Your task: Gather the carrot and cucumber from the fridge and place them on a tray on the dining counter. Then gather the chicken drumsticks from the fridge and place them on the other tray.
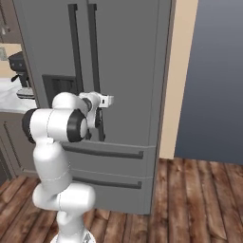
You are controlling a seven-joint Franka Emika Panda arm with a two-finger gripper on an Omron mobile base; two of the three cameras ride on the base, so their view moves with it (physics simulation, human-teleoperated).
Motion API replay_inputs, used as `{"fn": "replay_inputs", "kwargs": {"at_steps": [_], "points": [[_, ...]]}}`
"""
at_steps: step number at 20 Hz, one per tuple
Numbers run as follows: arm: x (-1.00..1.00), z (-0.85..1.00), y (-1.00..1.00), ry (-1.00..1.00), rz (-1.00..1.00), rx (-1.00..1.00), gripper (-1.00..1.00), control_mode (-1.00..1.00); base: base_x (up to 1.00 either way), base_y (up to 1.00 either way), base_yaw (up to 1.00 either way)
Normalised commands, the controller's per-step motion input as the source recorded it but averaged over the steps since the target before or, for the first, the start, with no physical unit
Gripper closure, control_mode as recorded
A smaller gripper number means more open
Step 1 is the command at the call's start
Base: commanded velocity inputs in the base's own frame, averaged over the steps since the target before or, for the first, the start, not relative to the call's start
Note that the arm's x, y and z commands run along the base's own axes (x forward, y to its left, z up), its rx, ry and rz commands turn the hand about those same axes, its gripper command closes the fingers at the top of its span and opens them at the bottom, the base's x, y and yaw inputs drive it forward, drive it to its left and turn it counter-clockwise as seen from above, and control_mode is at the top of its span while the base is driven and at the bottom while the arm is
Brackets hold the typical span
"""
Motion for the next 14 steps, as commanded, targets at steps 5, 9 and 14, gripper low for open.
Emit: {"fn": "replay_inputs", "kwargs": {"at_steps": [5, 9, 14], "points": [[-0.44, 0.05, -0.26, 0.15, 0.00, 0.24, 1.00, -1.00, 0.00, 0.00, 0.00], [-0.69, 0.01, -0.10, 0.13, 0.00, 0.15, 1.00, -1.00, 0.00, 0.00, 0.00], [-0.94, 0.00, -0.24, 0.03, 0.03, 0.04, 1.00, -1.00, 0.00, 0.00, 0.00]]}}
